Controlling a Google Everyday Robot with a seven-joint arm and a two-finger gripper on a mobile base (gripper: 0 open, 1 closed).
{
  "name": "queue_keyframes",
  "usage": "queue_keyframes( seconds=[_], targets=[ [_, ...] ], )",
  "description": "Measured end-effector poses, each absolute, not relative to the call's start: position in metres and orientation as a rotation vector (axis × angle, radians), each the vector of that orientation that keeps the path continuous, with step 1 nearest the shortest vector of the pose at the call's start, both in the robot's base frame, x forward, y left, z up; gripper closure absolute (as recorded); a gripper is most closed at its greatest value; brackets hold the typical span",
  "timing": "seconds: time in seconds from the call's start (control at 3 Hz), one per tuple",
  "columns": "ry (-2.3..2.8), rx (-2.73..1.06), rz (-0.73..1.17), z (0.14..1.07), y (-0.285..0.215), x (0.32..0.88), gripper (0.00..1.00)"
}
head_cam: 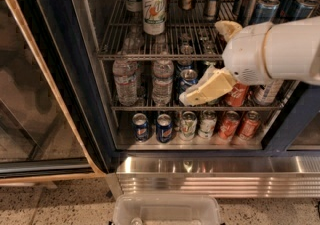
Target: Pick redbull can from top shelf of fridge
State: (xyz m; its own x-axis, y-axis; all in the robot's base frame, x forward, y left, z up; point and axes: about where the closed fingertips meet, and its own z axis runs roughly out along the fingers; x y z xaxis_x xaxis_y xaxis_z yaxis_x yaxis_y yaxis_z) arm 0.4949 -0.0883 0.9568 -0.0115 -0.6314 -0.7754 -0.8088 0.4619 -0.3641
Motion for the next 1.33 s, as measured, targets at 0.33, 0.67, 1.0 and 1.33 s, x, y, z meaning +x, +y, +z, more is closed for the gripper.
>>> queue_keyframes(
  seconds=[0.33,0.67,1.0,1.33],
  targets=[
    [1.676,-1.161,0.241,0.938,-0.068,0.489,0.00],
    [1.644,-1.034,0.213,0.922,-0.056,0.485,0.00],
    [1.636,-0.858,0.135,0.925,-0.067,0.489,0.00],
    [1.632,-0.776,0.063,0.938,-0.075,0.491,0.00]
  ],
)
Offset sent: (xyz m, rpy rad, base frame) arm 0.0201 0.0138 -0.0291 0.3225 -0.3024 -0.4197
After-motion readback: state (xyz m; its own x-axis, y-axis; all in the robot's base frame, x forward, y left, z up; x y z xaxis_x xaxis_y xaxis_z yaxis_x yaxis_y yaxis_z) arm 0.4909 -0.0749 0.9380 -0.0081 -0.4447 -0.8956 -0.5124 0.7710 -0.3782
